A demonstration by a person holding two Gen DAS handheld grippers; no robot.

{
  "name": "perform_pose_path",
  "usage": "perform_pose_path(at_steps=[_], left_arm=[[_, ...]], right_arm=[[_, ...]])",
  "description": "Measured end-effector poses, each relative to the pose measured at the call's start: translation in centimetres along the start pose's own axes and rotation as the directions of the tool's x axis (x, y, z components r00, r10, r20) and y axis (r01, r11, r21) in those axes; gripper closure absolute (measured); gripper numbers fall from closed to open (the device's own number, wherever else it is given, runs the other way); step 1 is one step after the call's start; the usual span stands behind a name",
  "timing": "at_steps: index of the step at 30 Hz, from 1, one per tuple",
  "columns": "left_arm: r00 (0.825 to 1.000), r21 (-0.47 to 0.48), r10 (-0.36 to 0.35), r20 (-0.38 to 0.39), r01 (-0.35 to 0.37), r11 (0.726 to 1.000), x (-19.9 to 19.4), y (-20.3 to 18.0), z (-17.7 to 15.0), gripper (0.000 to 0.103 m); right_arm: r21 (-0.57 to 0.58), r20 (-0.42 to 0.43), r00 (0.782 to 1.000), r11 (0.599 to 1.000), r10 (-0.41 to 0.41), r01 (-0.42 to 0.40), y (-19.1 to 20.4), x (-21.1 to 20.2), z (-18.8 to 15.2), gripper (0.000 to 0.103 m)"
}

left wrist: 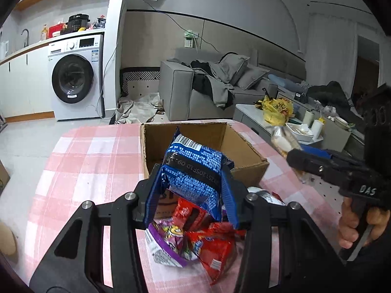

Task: Organize snacks
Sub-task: 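Carry the blue wafer pack and cookie bag over the box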

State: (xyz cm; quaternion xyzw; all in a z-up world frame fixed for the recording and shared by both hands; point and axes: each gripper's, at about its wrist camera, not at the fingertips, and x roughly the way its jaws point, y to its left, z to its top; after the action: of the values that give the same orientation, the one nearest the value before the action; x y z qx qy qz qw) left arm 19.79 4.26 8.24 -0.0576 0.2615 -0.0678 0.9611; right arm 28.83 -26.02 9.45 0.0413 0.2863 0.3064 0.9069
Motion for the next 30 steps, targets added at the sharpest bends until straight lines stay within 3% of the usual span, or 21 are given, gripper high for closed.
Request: perform_pose_path(at_steps=[19, 30], left_arm=[[0.999, 0.001, 0.049, -0.021, -0.049, 0.999, 8.3, 1.1, 5.3, 0.061], [0.998, -0.007, 0.049, -0.045, -0.050, 0.999, 12.3, 1.8, 5.7, 0.061]], right_arm=[[-0.005, 0.009, 1.000, 1.000, -0.013, 0.013, -1.0, 5.0, 4.0, 0.044], [0.022, -0.018, 1.000, 1.000, -0.015, 0.016, -1.8, 8.1, 4.3, 0.044]])
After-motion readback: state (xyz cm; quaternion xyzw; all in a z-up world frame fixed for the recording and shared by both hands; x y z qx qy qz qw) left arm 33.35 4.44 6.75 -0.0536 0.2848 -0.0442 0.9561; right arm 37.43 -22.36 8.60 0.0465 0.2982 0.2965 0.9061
